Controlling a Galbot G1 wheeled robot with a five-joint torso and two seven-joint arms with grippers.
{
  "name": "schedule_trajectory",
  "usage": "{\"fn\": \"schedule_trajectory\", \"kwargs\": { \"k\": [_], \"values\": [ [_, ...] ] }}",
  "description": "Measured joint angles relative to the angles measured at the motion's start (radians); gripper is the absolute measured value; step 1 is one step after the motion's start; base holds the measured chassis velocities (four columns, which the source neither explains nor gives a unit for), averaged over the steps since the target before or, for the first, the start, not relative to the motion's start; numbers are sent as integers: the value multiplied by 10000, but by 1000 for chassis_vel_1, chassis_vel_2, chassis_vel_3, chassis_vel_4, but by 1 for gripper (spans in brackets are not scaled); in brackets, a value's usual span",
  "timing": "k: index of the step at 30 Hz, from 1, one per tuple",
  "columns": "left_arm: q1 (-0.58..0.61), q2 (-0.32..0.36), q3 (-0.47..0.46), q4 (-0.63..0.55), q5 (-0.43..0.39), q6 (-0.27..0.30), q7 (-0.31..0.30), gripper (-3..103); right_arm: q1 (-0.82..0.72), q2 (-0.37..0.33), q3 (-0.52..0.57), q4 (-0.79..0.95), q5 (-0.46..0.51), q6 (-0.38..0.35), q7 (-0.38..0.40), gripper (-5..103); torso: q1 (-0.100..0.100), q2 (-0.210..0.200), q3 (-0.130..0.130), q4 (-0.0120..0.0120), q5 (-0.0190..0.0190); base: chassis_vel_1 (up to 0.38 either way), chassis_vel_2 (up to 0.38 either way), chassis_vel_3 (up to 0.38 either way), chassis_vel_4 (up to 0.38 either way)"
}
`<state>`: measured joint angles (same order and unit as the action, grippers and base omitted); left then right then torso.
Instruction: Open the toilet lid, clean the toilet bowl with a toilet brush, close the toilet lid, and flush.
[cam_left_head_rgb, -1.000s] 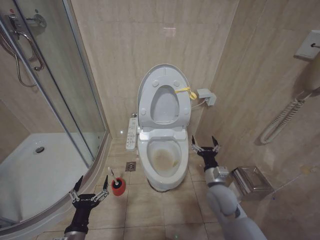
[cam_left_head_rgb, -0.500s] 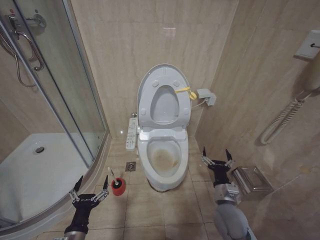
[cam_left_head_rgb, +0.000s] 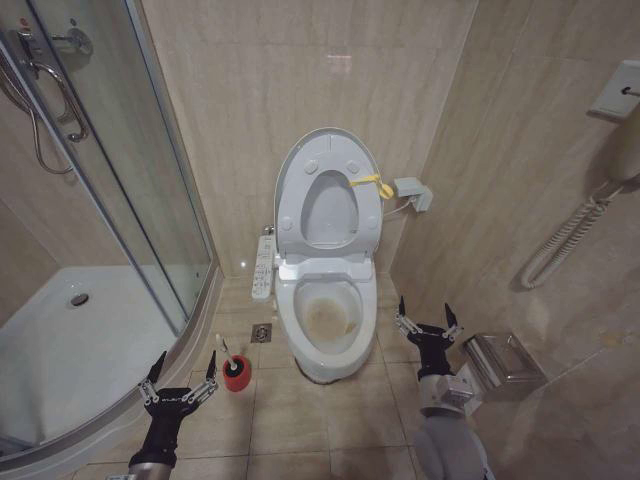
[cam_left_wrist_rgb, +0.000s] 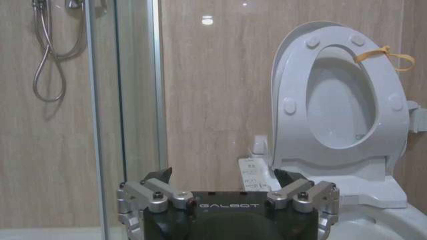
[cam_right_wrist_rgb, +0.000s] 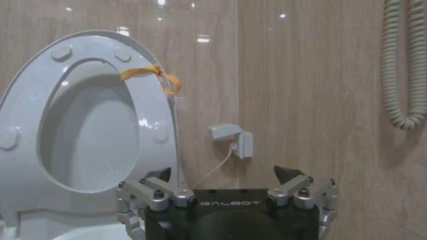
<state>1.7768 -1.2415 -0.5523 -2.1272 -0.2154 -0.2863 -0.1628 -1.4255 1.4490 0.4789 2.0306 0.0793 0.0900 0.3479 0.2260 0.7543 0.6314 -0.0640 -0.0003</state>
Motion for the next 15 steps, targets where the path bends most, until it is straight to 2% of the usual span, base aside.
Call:
{"fn": "schedule_trajectory", "kwargs": {
  "k": [15],
  "values": [
    [0,0,0,0,0,0,0,100,27,-25,1,-31,28,-23,11,100,0,0,0,0,1,0,0,0,0]
  ]
}}
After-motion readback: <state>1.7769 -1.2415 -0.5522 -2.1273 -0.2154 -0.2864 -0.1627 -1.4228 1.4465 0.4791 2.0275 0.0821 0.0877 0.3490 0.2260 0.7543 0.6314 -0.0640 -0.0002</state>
